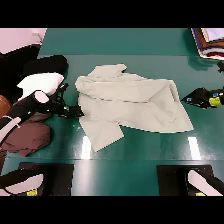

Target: Fold the shirts.

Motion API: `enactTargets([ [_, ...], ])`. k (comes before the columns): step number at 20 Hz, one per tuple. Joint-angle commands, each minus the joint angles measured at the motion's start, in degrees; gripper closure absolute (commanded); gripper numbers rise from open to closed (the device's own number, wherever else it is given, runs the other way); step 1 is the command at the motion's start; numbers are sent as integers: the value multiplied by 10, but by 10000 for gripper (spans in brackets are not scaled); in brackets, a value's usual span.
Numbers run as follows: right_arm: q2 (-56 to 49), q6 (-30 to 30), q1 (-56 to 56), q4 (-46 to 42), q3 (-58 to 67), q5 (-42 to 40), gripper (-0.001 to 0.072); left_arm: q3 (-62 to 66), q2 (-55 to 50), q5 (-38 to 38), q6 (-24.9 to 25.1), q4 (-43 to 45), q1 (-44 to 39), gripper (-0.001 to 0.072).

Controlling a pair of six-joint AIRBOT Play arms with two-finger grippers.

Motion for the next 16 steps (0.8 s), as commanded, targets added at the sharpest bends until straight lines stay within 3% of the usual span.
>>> enactTargets([
  [1,11,0,-7,-13,-4,13,352,-2,2,-5,-5,-7,-11,681],
  [5,16,0,-92,-41,-74,36,352,42,52,-34,-5,18,-11,682],
  [9,23,0,-227,-120,-195,6,343,57,110,-28,-5,21,-11,681],
  [12,-5,0,-301,-108,-250,-17,321,57,110,-27,-5,21,-11,681],
  [16,-57,-19,-303,-41,-271,-75,328,57,110,-24,-5,21,-11,681],
])
